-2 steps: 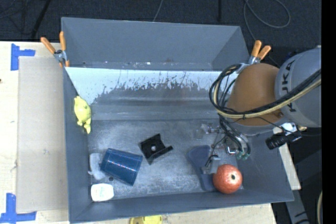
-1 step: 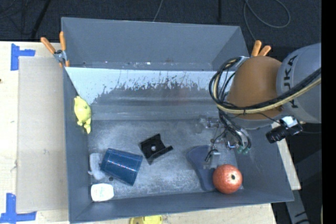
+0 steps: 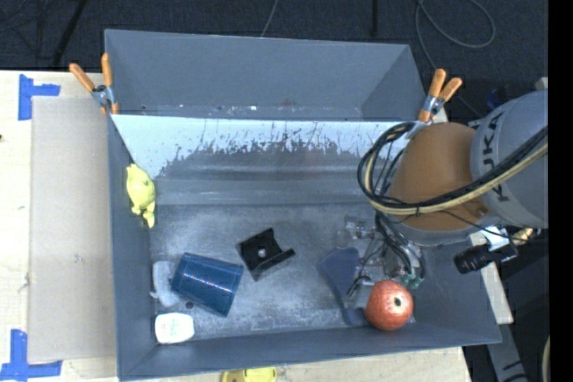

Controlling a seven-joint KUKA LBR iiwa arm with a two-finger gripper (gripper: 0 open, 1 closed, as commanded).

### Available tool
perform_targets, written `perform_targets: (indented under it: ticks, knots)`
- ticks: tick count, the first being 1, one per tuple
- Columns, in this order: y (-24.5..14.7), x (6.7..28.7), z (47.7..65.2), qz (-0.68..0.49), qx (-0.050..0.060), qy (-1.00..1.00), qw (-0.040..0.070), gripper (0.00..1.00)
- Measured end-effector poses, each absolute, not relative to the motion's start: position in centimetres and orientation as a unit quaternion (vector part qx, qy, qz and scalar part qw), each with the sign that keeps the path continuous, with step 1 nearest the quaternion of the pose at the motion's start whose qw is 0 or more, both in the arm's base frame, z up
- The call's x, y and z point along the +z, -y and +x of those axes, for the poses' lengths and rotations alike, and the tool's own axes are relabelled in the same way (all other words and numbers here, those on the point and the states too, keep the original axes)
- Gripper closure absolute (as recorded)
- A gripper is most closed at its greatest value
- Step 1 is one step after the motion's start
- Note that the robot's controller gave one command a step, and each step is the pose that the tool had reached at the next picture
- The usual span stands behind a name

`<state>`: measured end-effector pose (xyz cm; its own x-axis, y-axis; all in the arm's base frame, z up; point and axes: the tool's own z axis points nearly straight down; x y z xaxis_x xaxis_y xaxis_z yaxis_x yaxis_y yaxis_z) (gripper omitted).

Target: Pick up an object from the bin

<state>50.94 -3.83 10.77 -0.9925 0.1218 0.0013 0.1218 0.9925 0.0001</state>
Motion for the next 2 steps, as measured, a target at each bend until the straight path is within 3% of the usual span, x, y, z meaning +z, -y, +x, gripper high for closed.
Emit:
perform_targets:
  ticks: [1, 2]
  knots:
    - [3.74, 6.93, 50.51, -0.092, 0.0, 0.996, -0.001, 0.0]
    - [3.81, 6.93, 50.78, -0.066, 0.0, 0.998, -0.003, 1.0]
